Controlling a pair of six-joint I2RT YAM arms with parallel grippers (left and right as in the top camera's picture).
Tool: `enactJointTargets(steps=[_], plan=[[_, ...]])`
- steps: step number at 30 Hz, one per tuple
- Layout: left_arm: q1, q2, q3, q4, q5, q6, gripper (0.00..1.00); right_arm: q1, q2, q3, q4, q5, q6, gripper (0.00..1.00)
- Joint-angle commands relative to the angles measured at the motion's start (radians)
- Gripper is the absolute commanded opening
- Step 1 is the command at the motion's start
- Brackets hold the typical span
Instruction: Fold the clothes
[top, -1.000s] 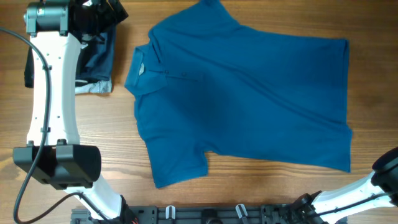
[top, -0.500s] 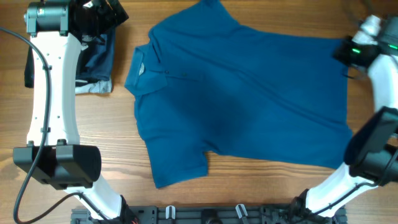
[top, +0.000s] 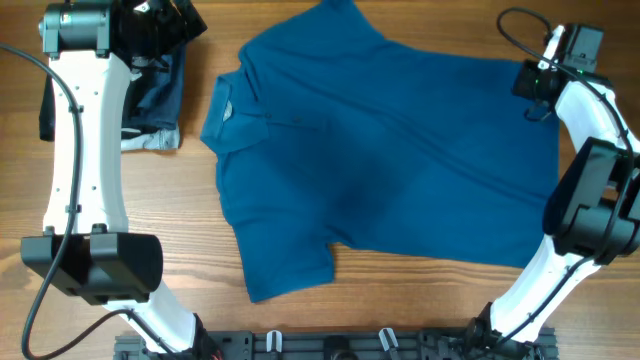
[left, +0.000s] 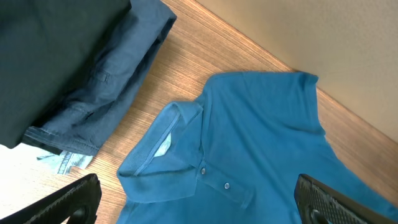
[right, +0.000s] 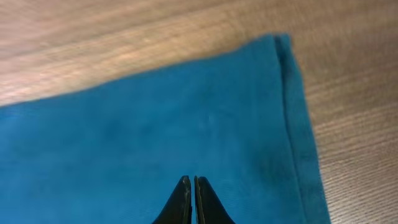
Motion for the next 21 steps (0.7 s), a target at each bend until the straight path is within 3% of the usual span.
enactJointTargets(steps=[1, 21], plan=[[-0.001, 0.005, -0.004, 0.000, 0.005, -0.004, 1.00, -0.030, 0.057, 0.018, 0.013, 0.007, -0.013, 0.04], [-0.001, 0.005, -0.004, 0.000, 0.005, -0.004, 1.00, -0.083, 0.333, 0.018, 0.224, 0.024, -0.035, 0.04]])
